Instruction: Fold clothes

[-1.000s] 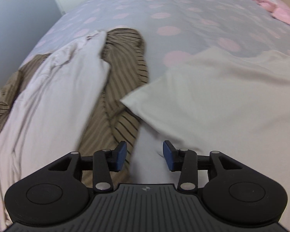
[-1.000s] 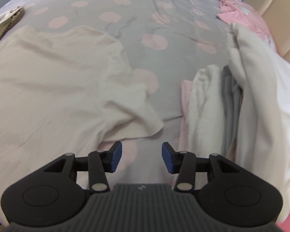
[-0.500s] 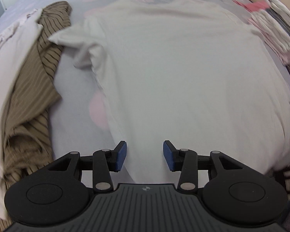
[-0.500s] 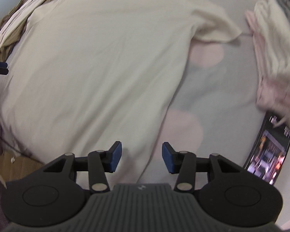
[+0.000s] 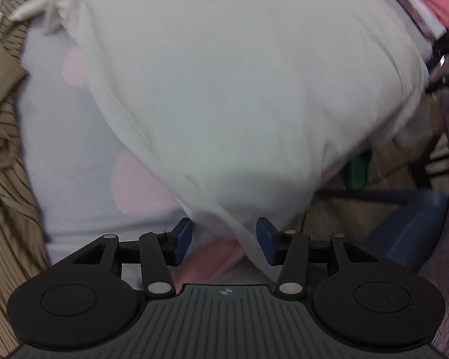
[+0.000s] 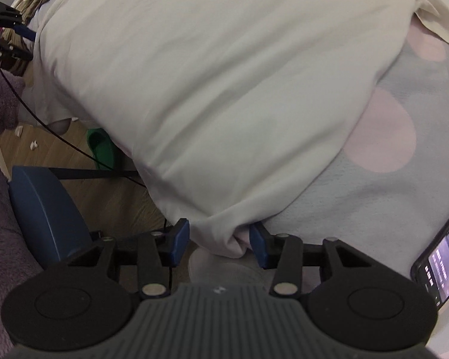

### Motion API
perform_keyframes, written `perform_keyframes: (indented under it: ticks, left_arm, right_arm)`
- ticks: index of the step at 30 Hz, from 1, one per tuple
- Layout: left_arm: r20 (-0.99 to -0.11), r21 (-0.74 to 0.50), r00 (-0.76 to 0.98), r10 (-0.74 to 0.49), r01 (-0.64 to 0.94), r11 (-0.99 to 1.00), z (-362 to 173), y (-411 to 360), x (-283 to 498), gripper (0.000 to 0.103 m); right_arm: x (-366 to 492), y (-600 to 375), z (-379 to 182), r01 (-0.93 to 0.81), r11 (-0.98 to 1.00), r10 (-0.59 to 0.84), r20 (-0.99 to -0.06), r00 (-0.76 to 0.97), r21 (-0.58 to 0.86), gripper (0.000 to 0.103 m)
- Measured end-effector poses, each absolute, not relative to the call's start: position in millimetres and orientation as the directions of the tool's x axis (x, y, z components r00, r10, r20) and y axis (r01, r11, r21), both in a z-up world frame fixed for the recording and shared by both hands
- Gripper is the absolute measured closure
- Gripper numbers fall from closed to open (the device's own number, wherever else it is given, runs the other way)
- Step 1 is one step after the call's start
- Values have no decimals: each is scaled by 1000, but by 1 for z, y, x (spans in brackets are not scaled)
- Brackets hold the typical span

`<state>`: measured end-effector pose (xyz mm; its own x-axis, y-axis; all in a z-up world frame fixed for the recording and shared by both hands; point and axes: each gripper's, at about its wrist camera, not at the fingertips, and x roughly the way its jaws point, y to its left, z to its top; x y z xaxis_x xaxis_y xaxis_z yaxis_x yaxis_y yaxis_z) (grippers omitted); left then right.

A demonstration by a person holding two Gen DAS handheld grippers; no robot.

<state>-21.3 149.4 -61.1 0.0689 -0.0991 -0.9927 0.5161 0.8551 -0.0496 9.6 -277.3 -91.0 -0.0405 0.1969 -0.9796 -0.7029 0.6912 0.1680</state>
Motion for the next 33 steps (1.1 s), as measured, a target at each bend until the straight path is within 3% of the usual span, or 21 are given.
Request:
perform_keyframes:
  ticks: [6,8,11,17,23,25,27,33]
  left_arm:
    - [-997,-52,14,-72,555,831,-85,135,-35,59]
    - [-998,-58,4,-70,530,846,-88,136,-33,81]
    - [-999,-46,-21,-41,488,872,-90,142,-29,101]
    - [-998,-2,-55,23,408,913,-90,158,-26,103]
    - [-998,23,-43,46,436,900,-89,150,-27,103]
    - [-998,28,-42,51,433,901,-90,149,-27,103]
    - [-998,30,-42,53,430,902,-90,145,-30,103]
    - [-996,-21,-89,16,401,916,-67,145,-32,103]
  right_arm:
    - [17,-280,-93,-701,687,207,-976,-62,191,54]
    - [20,-284,-93,-701,686,212,-975,-62,194,55]
    - [20,-288,-93,-704,684,214,-975,-61,194,55]
    - [13,-293,-103,-691,701,157,-984,-90,175,55]
    - [19,-296,-118,-671,717,161,-981,-106,190,56]
    - [17,-292,-120,-677,714,151,-983,-100,179,65]
    - [13,-287,-121,-686,709,139,-986,-90,163,98]
    - [5,-289,-93,-701,696,66,-987,-150,153,99]
